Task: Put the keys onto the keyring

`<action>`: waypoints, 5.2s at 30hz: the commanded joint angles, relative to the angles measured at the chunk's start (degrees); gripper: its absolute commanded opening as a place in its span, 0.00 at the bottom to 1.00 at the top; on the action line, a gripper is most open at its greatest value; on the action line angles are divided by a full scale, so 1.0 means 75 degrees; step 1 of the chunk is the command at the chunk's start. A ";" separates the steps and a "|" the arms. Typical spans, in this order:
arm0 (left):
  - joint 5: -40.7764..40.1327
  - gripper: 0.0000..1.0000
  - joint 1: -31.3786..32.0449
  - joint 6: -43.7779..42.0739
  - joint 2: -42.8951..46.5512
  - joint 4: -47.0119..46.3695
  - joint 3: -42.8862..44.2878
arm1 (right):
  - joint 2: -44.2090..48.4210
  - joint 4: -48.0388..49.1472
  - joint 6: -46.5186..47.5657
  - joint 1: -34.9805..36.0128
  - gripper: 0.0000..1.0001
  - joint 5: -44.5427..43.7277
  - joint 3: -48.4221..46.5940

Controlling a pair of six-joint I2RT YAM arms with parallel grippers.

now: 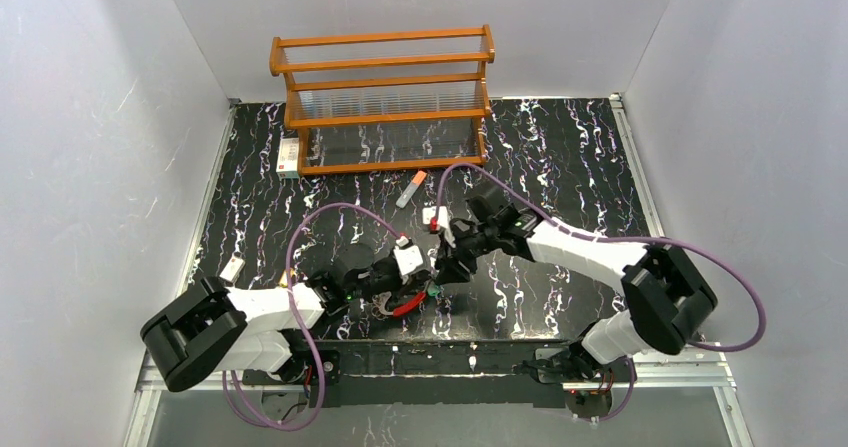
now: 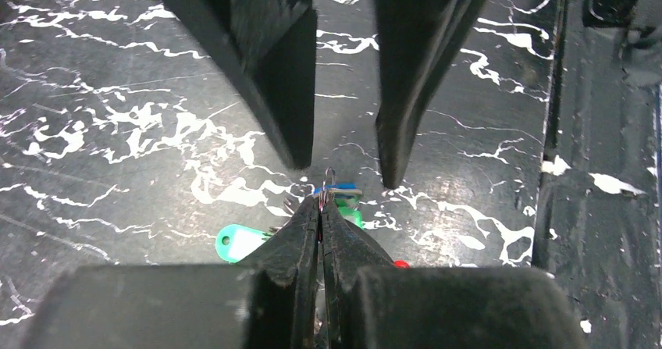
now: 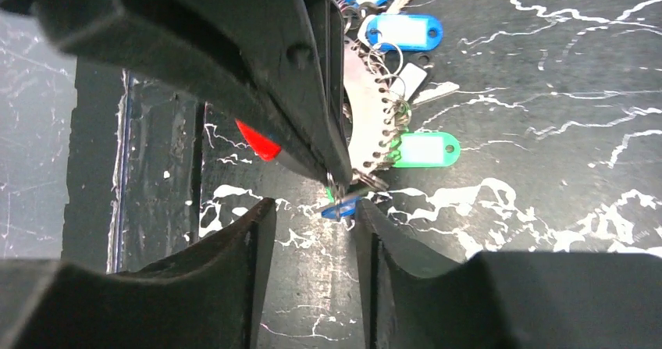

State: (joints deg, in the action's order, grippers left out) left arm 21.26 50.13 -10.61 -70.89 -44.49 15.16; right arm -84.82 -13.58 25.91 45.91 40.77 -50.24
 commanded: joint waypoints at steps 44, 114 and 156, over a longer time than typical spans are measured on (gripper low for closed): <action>-0.0621 0.00 0.0022 0.1359 0.0651 -0.3174 -0.1142 | 0.0630 0.3449 -0.2165 -0.0860 0.32 0.1473 0.1326; -0.0575 0.00 0.0023 0.1366 0.0921 -0.3212 -0.1177 | 0.0091 0.4446 -0.2576 -0.0848 0.05 0.1805 0.1495; -0.0028 0.03 0.0019 0.0532 0.0221 -0.2346 -0.0578 | 0.2271 0.5435 -0.3114 -0.0950 0.97 -0.2306 0.3198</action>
State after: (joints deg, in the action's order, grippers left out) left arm 16.86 50.11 -4.34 -66.19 -63.02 6.72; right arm -71.46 19.81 5.61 39.35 31.27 -28.47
